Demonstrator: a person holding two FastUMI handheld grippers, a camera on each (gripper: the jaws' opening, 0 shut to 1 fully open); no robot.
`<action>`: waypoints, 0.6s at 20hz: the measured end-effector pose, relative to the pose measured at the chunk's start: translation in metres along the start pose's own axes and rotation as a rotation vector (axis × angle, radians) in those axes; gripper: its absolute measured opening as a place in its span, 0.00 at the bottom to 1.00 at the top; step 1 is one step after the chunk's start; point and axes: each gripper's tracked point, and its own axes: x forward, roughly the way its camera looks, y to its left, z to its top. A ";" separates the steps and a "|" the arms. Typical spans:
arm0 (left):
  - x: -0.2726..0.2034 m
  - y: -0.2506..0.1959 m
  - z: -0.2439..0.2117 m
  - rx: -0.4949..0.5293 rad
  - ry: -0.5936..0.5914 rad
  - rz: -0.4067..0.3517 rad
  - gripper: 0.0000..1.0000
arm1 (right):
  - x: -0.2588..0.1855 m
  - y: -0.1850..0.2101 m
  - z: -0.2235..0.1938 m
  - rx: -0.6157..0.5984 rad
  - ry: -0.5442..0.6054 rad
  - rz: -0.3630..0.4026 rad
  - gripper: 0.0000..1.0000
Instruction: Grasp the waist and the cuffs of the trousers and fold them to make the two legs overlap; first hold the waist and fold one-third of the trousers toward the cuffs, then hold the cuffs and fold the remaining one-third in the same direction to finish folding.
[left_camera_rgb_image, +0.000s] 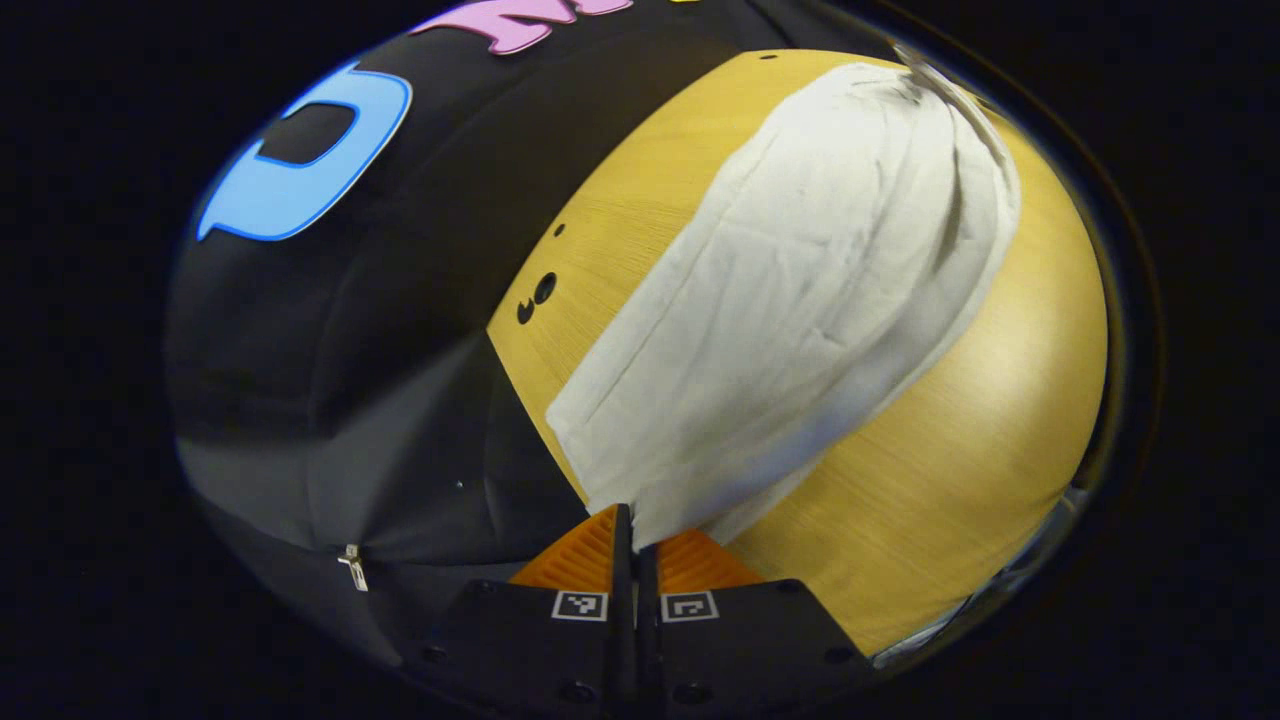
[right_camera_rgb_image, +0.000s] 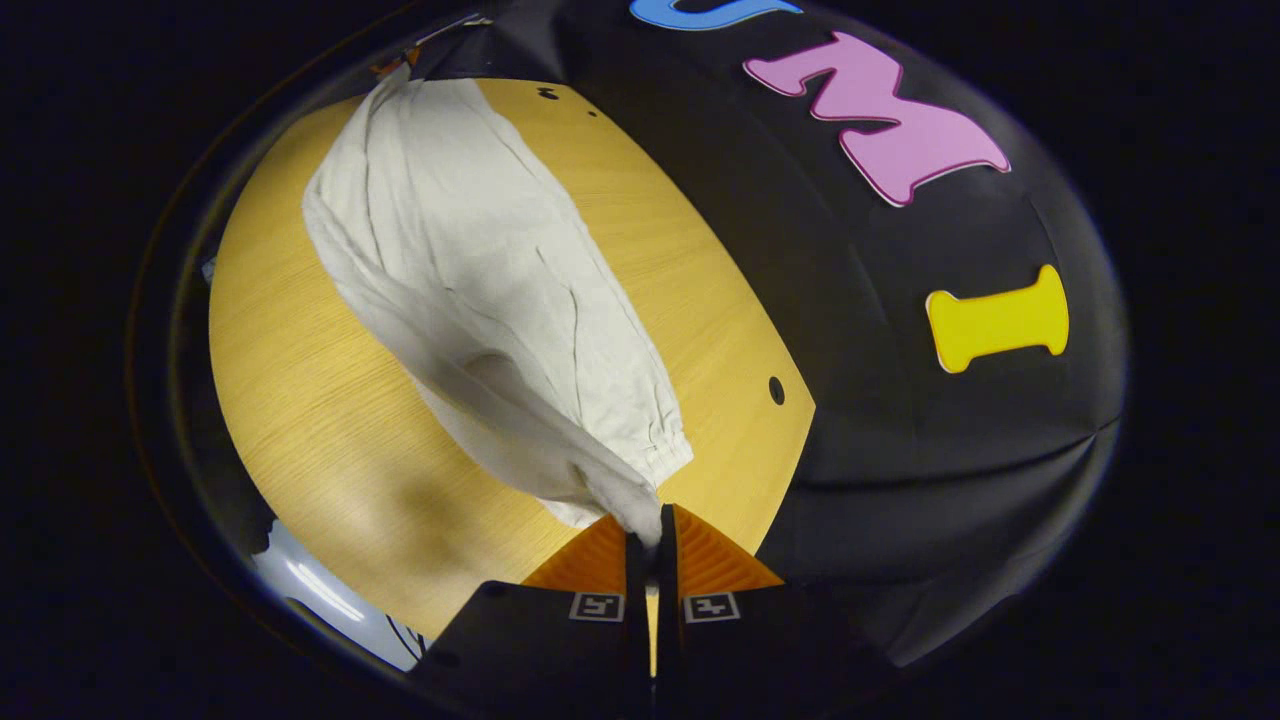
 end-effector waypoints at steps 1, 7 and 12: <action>0.008 0.006 0.008 -0.064 0.005 0.005 0.05 | 0.005 -0.005 0.000 0.038 0.015 0.000 0.07; 0.067 0.016 0.015 -0.167 0.098 -0.033 0.05 | 0.062 -0.020 -0.016 0.273 0.181 0.075 0.07; 0.099 0.016 0.015 -0.130 0.159 -0.045 0.05 | 0.114 -0.013 -0.023 0.273 0.254 0.158 0.07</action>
